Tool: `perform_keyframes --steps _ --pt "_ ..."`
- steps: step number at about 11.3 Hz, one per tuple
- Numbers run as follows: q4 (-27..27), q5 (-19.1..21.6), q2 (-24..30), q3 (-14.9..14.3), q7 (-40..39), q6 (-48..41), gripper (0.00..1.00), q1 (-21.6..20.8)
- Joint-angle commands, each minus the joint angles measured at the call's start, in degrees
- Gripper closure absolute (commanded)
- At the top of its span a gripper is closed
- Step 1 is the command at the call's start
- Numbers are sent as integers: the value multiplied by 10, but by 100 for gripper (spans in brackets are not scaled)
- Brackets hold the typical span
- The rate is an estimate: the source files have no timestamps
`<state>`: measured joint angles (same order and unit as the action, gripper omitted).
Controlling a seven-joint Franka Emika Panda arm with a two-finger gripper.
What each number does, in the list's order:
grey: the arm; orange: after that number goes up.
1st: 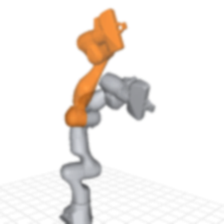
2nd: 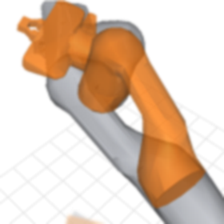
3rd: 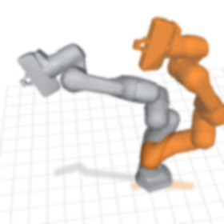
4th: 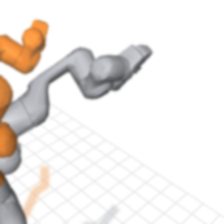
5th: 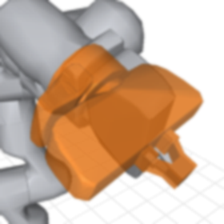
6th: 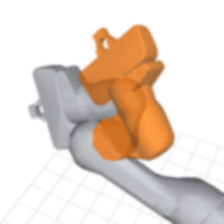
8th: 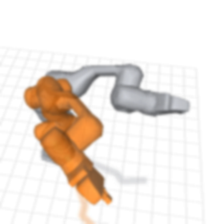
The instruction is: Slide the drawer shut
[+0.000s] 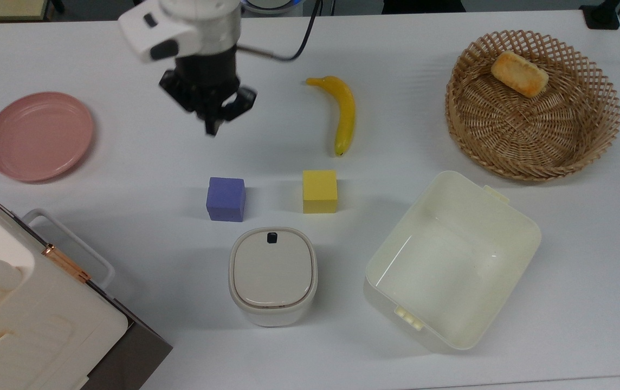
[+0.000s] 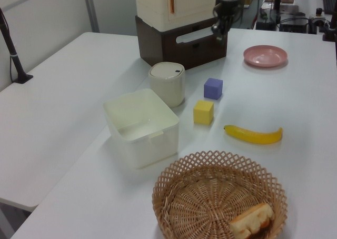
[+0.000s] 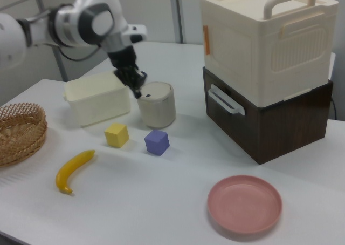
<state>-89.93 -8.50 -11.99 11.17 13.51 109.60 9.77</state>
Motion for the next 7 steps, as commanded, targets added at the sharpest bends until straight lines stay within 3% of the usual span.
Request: perform_keyframes --steps 1,2,4,6,7 --pt "-36 38 80 -12 -67 -88 94 -21" --pt "-36 38 93 -25 -73 -111 91 -39" --pt "-37 45 119 -89 -101 -142 61 -108" --pt "-38 46 124 -97 -108 -154 17 -120" --pt "-38 45 124 -97 -108 -155 0 -120"
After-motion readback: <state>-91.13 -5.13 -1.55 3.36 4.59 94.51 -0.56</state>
